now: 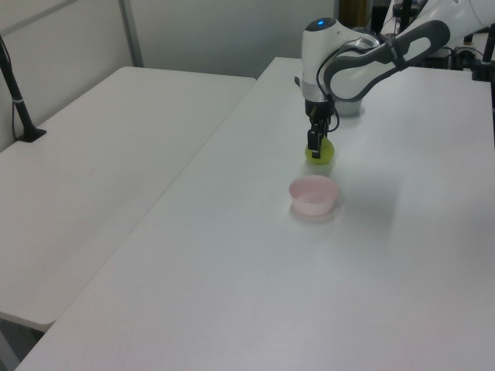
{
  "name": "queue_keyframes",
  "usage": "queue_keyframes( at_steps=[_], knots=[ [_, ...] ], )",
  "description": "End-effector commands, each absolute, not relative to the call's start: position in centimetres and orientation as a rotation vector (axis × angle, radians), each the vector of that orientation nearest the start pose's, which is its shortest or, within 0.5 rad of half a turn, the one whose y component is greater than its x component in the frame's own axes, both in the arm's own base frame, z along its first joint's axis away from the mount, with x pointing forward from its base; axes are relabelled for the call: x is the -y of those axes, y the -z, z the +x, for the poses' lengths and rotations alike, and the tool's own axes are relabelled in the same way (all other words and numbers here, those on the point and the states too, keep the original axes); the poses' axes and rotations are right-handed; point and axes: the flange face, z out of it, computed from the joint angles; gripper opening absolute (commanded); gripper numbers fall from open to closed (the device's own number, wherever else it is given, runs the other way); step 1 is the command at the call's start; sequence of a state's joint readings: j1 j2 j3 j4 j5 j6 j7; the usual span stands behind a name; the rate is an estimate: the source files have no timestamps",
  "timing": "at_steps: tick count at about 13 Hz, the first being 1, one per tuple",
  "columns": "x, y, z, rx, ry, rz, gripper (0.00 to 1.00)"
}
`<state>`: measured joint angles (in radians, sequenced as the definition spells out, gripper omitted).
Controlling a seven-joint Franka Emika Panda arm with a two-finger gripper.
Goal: Place the pear in the bowl
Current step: 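Close the gripper around the green pear and grasp it, then lift the pear and carry it over the pink bowl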
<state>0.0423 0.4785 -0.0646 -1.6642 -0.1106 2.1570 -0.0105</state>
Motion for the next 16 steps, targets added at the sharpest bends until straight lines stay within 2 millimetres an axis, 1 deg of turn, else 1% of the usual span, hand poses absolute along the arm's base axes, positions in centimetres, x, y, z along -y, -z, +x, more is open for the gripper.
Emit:
queue_keyframes(
  at_steps=[1, 4, 5, 7, 8, 10, 12, 13, 15, 16],
  knots=[
    [1.2, -33.1, 67.5, 0.11, 0.039, -3.281, 0.53],
    [1.1, -34.3, 67.4, 0.089, 0.048, -3.282, 0.51],
    [0.9, -35.1, 67.2, 0.089, 0.038, -3.282, 0.51],
    [-0.1, -37.7, 66.7, 0.102, 0.037, -3.279, 0.51],
    [-0.4, -38.6, 66.4, 0.101, 0.033, -3.277, 0.51],
    [-2.1, -40.2, 65.9, 0.102, 0.034, -3.277, 0.51],
    [-3.5, -40.7, 65.7, 0.098, 0.047, -3.276, 0.51],
    [-5.0, -41.2, 65.6, 0.101, 0.064, -3.275, 0.51],
    [-6.7, -41.4, 65.4, 0.087, 0.071, -3.274, 0.51],
    [-7.9, -41.9, 65.4, 0.086, 0.087, -3.273, 0.51]
  ],
)
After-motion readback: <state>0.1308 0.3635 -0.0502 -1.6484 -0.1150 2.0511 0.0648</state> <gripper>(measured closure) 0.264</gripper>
